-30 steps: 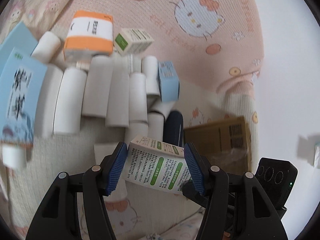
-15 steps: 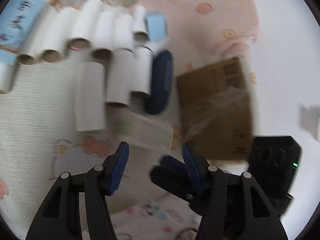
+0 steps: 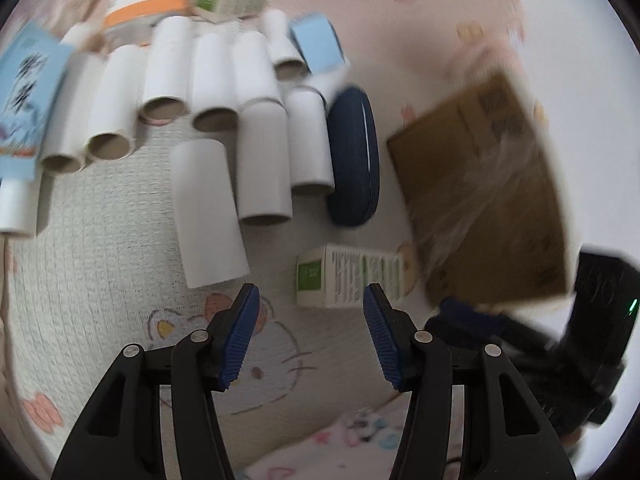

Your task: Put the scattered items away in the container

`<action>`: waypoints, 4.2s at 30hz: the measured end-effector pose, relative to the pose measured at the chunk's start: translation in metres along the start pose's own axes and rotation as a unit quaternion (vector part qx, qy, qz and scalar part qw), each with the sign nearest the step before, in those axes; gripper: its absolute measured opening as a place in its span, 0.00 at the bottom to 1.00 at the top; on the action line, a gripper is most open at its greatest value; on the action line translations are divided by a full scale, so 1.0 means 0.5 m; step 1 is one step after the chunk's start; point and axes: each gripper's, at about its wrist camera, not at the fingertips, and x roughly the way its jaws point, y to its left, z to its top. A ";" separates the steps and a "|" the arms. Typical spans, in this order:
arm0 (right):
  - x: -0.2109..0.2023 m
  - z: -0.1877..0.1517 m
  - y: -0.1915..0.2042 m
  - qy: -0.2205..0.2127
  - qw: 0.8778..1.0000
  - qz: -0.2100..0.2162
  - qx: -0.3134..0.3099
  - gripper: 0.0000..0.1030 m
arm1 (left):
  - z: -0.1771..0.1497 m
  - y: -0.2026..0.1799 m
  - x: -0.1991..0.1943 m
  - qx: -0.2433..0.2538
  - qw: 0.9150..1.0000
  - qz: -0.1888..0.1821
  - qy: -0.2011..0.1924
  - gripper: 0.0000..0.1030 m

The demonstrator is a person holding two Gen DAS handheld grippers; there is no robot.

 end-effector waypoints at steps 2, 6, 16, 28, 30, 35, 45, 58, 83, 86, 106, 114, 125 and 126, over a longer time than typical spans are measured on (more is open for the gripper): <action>0.016 -0.010 -0.015 0.018 1.000 -0.018 -0.017 0.38 | -0.009 -0.014 0.021 0.030 0.999 0.008 0.012 0.57; 0.050 -0.023 -0.040 0.046 0.998 -0.024 -0.031 0.38 | -0.016 -0.022 0.055 0.049 0.998 0.016 0.034 0.56; 0.110 0.002 -0.045 0.045 0.996 0.000 -0.074 0.38 | -0.013 -0.045 0.107 0.100 0.992 0.030 0.064 0.42; 0.088 0.029 -0.053 -0.009 0.996 0.030 -0.081 0.38 | 0.011 -0.061 0.098 0.132 0.990 0.031 0.031 0.40; 0.092 0.035 -0.054 -0.012 0.996 0.031 -0.081 0.38 | 0.020 -0.051 0.106 0.119 0.992 0.019 0.042 0.40; 0.115 0.038 -0.057 0.002 0.995 0.035 -0.091 0.39 | 0.019 -0.040 0.112 0.120 0.992 0.013 0.049 0.40; 0.110 0.042 -0.045 -0.009 0.995 0.036 -0.094 0.40 | 0.015 -0.039 0.068 0.122 0.992 0.009 0.033 0.39; 0.024 0.043 -0.012 -0.068 0.993 0.048 -0.082 0.40 | 0.003 -0.040 -0.012 0.110 0.994 -0.001 -0.002 0.39; 0.053 0.160 -0.023 -0.094 0.993 0.065 0.013 0.43 | 0.154 -0.015 0.025 0.016 0.999 -0.038 -0.035 0.41; 0.058 0.166 -0.017 -0.094 0.994 0.062 0.005 0.44 | 0.158 -0.006 0.024 0.009 0.998 -0.046 -0.036 0.43; 0.027 0.170 -0.008 -0.094 0.994 0.062 -0.004 0.45 | 0.169 -0.034 -0.037 0.010 0.994 -0.085 -0.072 0.49; -0.045 0.172 0.015 -0.147 0.988 0.049 -0.020 0.45 | 0.165 -0.100 -0.091 0.063 0.992 -0.060 -0.094 0.49; -0.207 0.170 0.049 -0.234 0.969 -0.012 -0.075 0.45 | 0.172 -0.242 -0.197 0.138 0.976 -0.047 -0.164 0.49; -0.223 0.170 0.045 -0.242 0.967 -0.013 -0.075 0.45 | 0.175 -0.254 -0.202 0.144 0.974 -0.051 -0.167 0.49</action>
